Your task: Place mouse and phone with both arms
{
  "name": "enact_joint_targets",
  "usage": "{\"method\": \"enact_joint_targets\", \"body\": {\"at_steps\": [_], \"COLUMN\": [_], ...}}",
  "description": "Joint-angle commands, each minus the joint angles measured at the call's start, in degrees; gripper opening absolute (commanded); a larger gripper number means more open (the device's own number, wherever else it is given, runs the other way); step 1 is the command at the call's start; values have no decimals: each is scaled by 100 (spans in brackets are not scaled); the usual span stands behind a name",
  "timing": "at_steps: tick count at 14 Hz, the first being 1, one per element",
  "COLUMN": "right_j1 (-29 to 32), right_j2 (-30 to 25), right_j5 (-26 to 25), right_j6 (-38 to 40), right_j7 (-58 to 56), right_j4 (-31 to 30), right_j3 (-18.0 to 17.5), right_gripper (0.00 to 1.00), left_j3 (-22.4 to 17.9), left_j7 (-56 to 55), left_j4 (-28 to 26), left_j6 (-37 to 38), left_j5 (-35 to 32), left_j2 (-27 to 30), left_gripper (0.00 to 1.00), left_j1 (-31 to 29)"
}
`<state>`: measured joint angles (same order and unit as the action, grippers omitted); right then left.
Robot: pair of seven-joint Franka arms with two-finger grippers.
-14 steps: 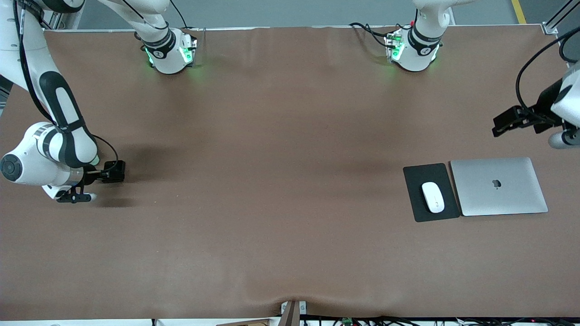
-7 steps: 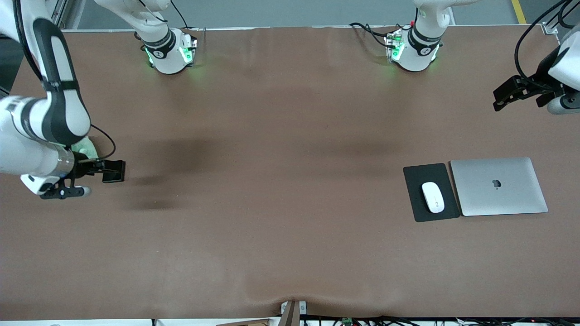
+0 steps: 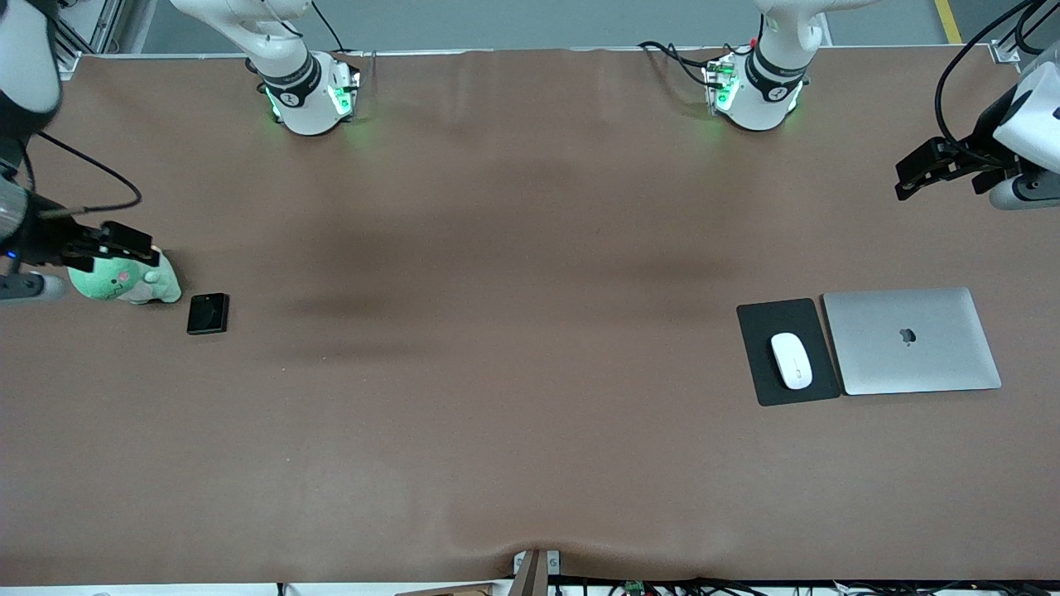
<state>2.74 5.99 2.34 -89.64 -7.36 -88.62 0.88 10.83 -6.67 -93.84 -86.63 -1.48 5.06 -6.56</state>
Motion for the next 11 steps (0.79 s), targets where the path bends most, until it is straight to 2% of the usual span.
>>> {"method": "enact_joint_targets", "body": {"at_steps": [1,7,11], "right_j1": [-63,-98,-37], "right_j2": [-131,-396,-897], "right_j5": [-76,-67,-49], "right_j6": [237,342,614], "right_j7": [112,296,376], "right_j4": [284,284,91], "right_j3": [9,62,62], "right_gripper": [100,100,100], "left_j3": [-19,-37,34], "left_j7": [192,342,307], "left_j4": [32,103,103], "left_j6": [76,103,138], "left_j5": [130,130,130], "left_j2": [22,-31,-22], "left_gripper": [100,100,100], "left_j1": [-12,-21,14]}}
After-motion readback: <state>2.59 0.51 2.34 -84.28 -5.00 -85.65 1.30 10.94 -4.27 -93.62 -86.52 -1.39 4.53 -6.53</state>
